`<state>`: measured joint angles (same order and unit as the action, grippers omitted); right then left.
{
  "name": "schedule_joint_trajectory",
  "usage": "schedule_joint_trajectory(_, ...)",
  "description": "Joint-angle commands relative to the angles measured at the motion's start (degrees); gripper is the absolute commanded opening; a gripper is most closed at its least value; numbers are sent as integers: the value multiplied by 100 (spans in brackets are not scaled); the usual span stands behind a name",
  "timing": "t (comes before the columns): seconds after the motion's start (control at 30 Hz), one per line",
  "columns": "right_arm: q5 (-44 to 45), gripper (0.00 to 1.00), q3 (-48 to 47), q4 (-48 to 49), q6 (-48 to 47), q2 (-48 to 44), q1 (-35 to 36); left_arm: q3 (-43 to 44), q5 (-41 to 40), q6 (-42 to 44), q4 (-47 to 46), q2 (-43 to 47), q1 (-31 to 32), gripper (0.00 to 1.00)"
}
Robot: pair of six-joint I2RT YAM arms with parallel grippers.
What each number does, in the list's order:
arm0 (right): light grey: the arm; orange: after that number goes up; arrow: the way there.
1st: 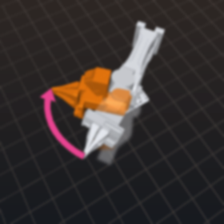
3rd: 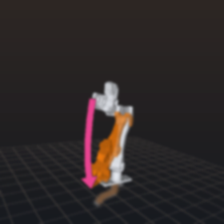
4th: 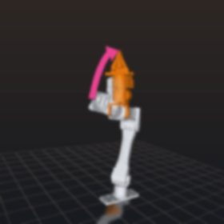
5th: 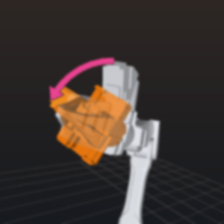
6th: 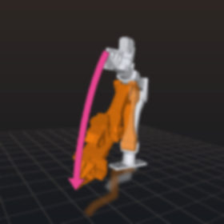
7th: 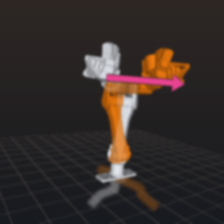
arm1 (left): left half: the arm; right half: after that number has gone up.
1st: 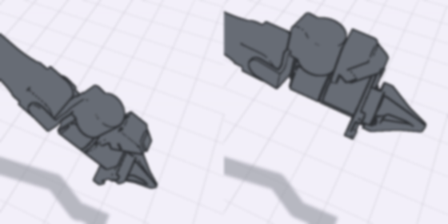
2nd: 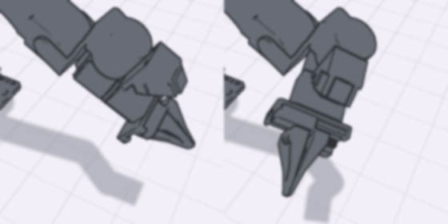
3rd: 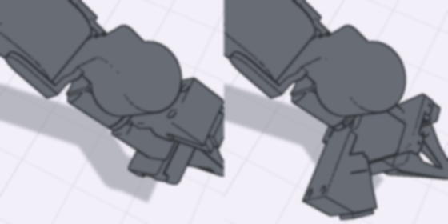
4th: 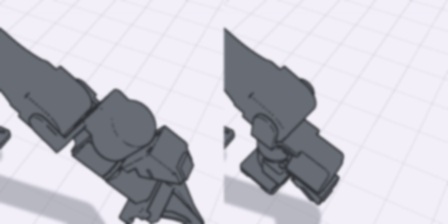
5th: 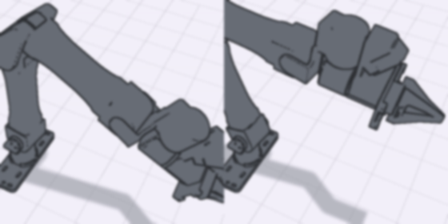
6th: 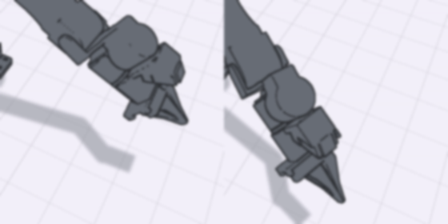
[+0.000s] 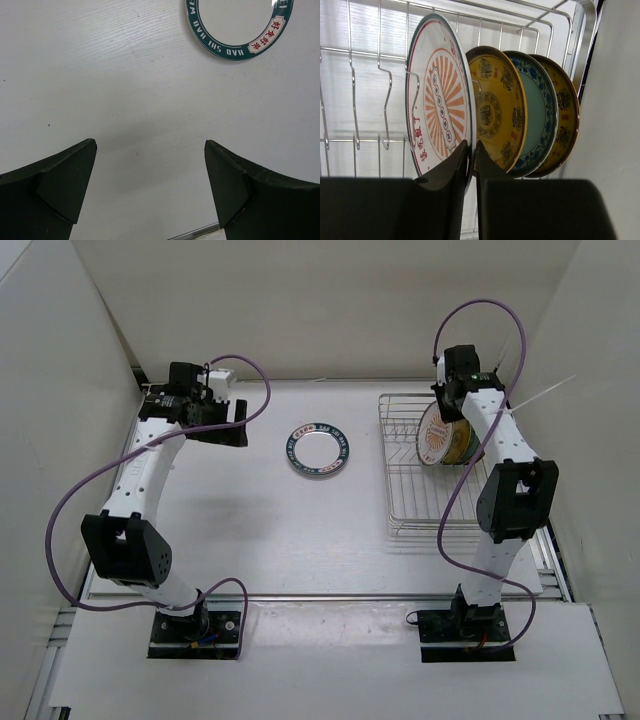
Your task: Unload the plates from the dish rack
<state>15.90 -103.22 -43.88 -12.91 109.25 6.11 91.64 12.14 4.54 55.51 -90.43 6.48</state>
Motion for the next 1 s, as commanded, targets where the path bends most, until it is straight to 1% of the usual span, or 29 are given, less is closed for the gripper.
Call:
schedule_joint_trajectory(0.0, 18, 7, -277, 20, 138, -123, 4, 64, -98, 47, 39, 377, -33, 100)
schedule_joint_trajectory(0.07, 185, 3, -470, -296, 288, -123, 66, 65, -98, 47, 39, 325, -33, 100)
schedule_joint_trajectory(0.1, 264, 3, -541, -384, 341, -71, 127, 65, -98, 47, 39, 325, -33, 100)
schedule_joint_trajectory(0.13, 517, 0, -602, -463, 437, -71, 127, 65, -98, 47, 39, 272, -85, 100)
schedule_joint_trajectory(0.23, 948, 0, -664, -517, 578, -71, 286, 65, -98, 47, 39, 272, -138, 100)
schedule_joint_trajectory(0.3, 1396, 0, -664, -569, 579, -123, 426, 12, -98, 47, -13, 210, -138, 100)
schedule_joint_trajectory(0.4, 1740, 0, -795, -569, 640, -246, 531, -49, -98, 47, -75, 105, -138, 100)
schedule_joint_trajectory(0.43, 2124, 0, -909, -569, 588, -307, 601, -101, -46, 47, -127, 105, -138, 100)
schedule_joint_trajectory(0.47, 2258, 0, -963, -569, 535, -412, 602, -102, -45, 47, -128, 105, -138, 100)
schedule_joint_trajectory(0.6, 2575, 0, -1130, -456, 325, -861, 768, -155, -45, 100, -470, -9, -138, 100)
schedule_joint_trajectory(0.67, 2673, 0, -1130, -393, 254, -1238, 848, -155, -45, 152, -759, -9, -138, 100)
schedule_joint_trajectory(0.77, 2506, 0, -911, -166, 192, -1792, 1093, -383, -221, 232, -1199, -9, -208, 100)
schedule_joint_trajectory(0.8, 2436, 0, -910, -165, 192, -1924, 1155, -288, -117, 284, -1200, -175, -209, 100)
schedule_joint_trajectory(0.87, 2121, 0, -788, -165, 332, -2337, 1270, -112, 436, 285, -1200, -238, -209, 100)
schedule_joint_trajectory(0.9, 1031, 0, -787, -295, 411, -2469, 1270, 28, 760, 285, -1200, -238, -209, 100)
schedule_joint_trajectory(0.93, 176, 0, -735, -549, 412, -2731, 1209, 91, 1085, 285, -1200, -238, -209, 100)
schedule_joint_trajectory(0.97, -815, 0, -622, -708, 360, -2838, 1121, 144, 1645, 285, -1200, -238, -95, 100)
